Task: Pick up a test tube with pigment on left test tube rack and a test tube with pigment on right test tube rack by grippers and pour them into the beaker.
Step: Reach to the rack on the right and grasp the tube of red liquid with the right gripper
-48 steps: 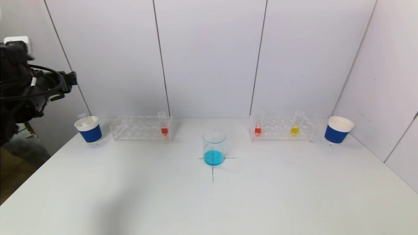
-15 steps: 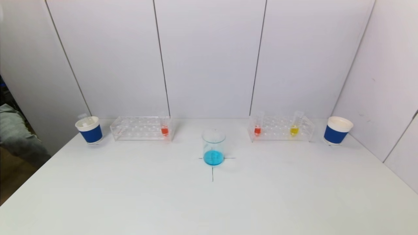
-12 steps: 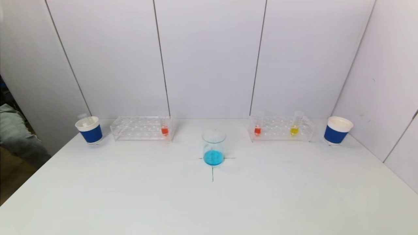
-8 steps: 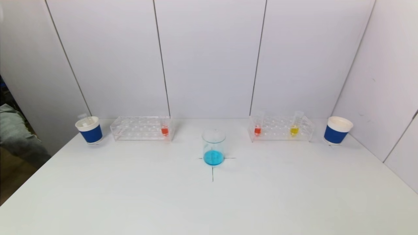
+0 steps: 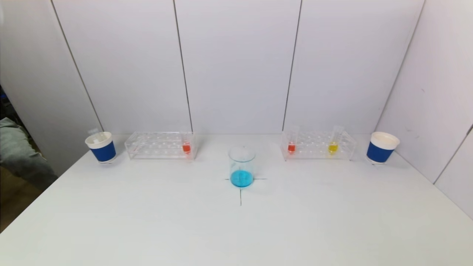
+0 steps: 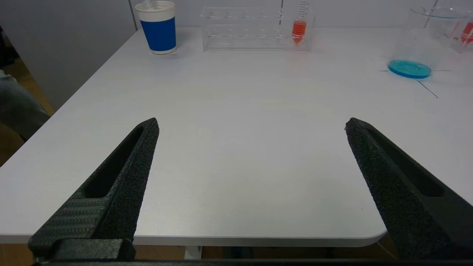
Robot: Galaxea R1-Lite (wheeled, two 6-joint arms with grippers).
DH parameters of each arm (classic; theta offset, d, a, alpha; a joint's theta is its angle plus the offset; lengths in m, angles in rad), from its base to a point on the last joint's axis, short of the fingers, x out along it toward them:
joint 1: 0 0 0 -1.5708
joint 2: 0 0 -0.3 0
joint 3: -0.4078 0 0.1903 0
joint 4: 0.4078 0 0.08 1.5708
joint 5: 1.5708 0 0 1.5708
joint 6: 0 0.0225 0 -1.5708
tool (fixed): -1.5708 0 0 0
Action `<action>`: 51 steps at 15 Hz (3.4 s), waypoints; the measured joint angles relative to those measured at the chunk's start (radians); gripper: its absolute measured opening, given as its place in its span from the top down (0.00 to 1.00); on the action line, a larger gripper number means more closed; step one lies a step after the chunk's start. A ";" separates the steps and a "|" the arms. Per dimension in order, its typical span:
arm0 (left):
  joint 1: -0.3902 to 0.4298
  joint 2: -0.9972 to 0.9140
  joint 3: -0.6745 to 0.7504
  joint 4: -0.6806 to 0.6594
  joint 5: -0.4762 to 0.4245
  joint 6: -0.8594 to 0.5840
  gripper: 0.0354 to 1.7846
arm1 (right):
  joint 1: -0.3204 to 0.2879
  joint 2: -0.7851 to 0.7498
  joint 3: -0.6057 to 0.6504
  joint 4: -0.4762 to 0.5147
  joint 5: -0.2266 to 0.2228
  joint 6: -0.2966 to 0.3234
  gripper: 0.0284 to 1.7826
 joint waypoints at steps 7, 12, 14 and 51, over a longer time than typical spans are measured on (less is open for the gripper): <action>0.000 0.000 0.000 0.000 0.000 0.000 0.01 | -0.001 0.021 -0.116 0.021 0.059 -0.043 0.00; 0.000 0.000 0.000 0.000 0.000 0.000 0.01 | -0.001 0.234 -0.322 0.001 0.071 -0.034 0.00; 0.000 0.000 0.000 0.000 0.000 0.000 0.01 | -0.002 0.361 -0.403 -0.053 0.071 -0.033 0.00; 0.000 0.001 0.000 0.000 0.000 0.000 0.01 | 0.457 2.119 -0.812 -1.198 -0.407 0.020 0.00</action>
